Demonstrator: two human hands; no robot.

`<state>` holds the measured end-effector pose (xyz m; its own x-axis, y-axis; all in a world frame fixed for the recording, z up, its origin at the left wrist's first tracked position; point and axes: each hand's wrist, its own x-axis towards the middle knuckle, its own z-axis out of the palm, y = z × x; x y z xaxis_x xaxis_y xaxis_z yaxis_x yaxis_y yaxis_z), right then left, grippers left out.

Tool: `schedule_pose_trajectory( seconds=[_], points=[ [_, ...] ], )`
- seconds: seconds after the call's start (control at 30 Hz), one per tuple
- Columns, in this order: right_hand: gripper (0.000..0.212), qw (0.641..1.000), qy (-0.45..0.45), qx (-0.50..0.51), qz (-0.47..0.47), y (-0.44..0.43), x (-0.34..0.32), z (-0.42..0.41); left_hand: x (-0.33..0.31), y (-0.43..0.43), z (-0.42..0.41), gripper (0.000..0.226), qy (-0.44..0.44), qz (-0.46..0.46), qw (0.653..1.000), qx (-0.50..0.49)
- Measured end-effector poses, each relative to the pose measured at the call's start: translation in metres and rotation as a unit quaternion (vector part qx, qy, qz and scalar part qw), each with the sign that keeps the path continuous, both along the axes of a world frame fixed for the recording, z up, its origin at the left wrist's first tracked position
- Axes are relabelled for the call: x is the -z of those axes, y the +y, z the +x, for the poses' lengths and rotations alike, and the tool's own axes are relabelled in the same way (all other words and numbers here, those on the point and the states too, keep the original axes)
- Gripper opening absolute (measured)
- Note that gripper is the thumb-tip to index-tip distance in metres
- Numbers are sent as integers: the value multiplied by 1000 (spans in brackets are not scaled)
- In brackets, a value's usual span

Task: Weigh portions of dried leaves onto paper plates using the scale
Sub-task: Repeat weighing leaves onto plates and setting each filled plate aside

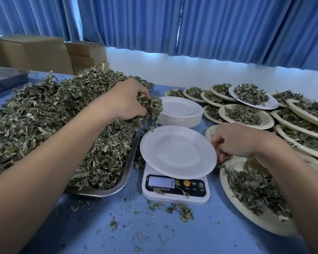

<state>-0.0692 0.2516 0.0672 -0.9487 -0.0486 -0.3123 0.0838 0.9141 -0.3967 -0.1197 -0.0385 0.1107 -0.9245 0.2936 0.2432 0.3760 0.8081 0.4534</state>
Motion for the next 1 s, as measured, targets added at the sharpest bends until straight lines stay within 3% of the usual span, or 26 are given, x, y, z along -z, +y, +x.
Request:
schedule_pose_trajectory(
  seconds=[0.13, 0.23, 0.5, 0.9, 1.0],
  points=[
    [43, 1000, 0, 4, -5, -1, -1, 1, 10, 24, 14, 23, -27, 61, 996, 65],
    [43, 1000, 2, 7, -3, -3, -1, 1, 23, 43, 24, 31, -55, 100, 989, 93],
    [42, 1000, 14, 15, -11, -2, 0, 2, 39, 60, 33, 42, -103, 65, 982, 147],
    [36, 999, 10, 29, -14, -1, 1, 0, 29, 51, 24, 25, -58, 125, 983, 123],
    [37, 999, 14, 27, -13, 0, 2, 0, 24, 48, 25, 17, -39, 177, 976, 124]
  ],
)
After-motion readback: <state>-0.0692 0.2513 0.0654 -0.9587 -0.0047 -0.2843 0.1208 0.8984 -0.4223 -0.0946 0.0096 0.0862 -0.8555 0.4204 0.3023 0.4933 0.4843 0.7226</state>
